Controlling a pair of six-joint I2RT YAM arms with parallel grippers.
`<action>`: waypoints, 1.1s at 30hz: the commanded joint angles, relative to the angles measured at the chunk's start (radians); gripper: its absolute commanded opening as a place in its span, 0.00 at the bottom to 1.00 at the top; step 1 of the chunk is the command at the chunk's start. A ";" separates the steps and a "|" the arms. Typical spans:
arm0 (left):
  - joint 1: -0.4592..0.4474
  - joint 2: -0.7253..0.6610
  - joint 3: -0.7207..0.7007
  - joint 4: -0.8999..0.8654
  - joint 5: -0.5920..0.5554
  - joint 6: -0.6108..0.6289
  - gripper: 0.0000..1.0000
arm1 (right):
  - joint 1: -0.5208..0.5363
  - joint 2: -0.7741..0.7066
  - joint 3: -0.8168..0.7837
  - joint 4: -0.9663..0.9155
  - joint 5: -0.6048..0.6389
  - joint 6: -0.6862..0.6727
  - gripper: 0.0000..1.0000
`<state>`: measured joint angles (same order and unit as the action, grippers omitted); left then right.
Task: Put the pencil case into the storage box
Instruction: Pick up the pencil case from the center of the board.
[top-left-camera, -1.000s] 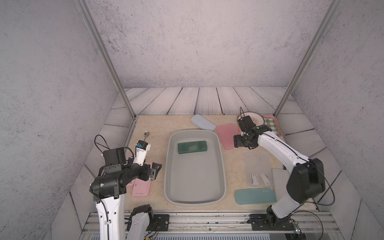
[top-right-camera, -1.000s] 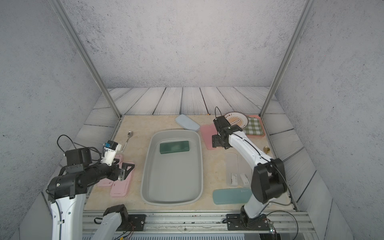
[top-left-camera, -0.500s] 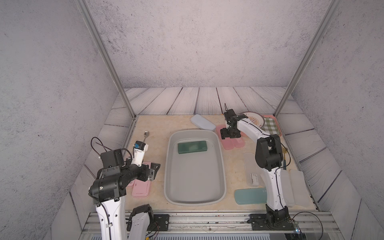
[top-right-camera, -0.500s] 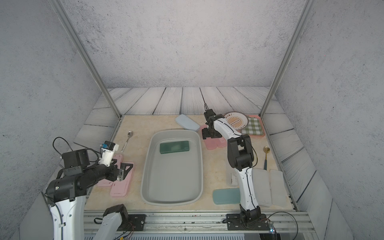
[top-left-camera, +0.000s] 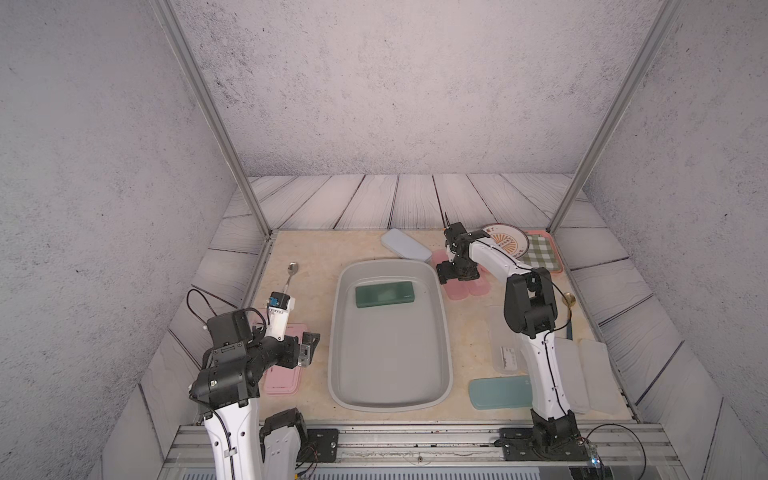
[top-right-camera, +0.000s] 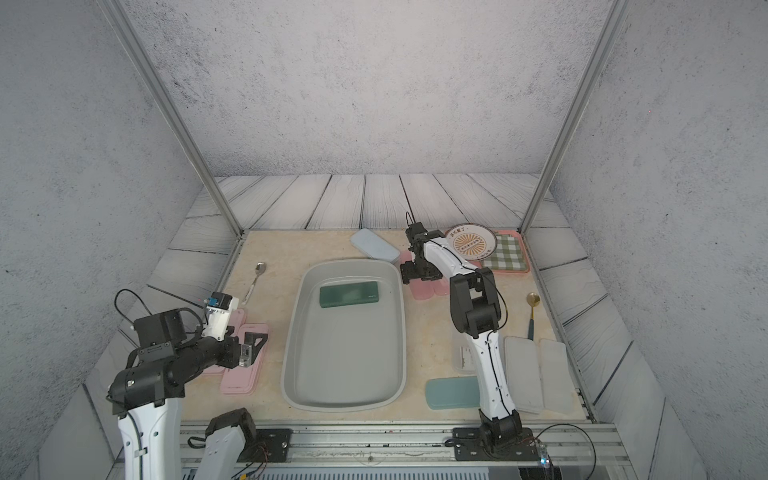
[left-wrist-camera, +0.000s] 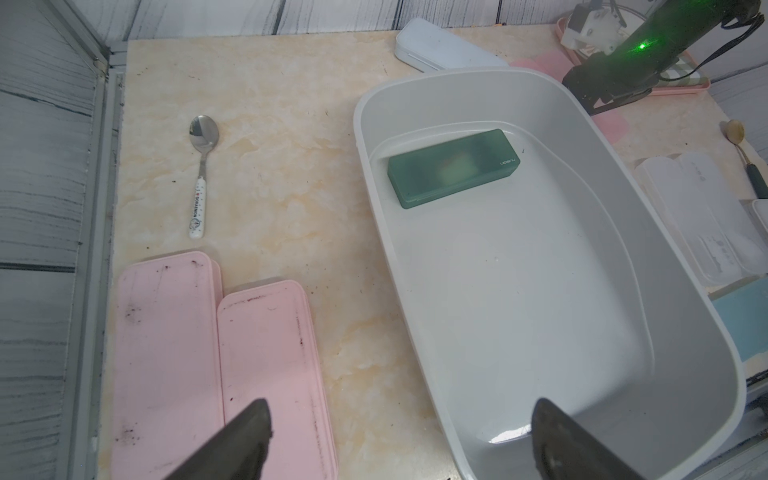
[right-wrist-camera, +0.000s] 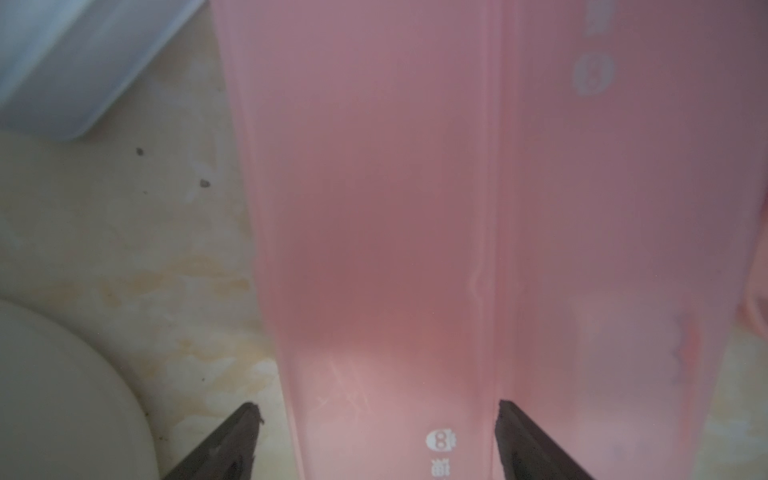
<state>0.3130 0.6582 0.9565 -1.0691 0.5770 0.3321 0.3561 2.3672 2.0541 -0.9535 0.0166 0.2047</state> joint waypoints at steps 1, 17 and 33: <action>0.011 -0.007 -0.002 0.018 0.015 -0.002 0.98 | 0.000 0.080 0.013 -0.025 -0.013 -0.014 0.92; 0.012 -0.013 -0.002 0.023 0.014 -0.004 0.98 | 0.046 -0.053 -0.091 0.029 0.089 -0.007 0.68; 0.012 0.007 0.038 -0.020 0.076 0.032 0.97 | 0.096 -0.869 -0.739 0.234 -0.098 -0.079 0.64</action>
<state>0.3141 0.6567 0.9585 -1.0618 0.5991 0.3382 0.4294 1.5845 1.3808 -0.7811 0.0254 0.2001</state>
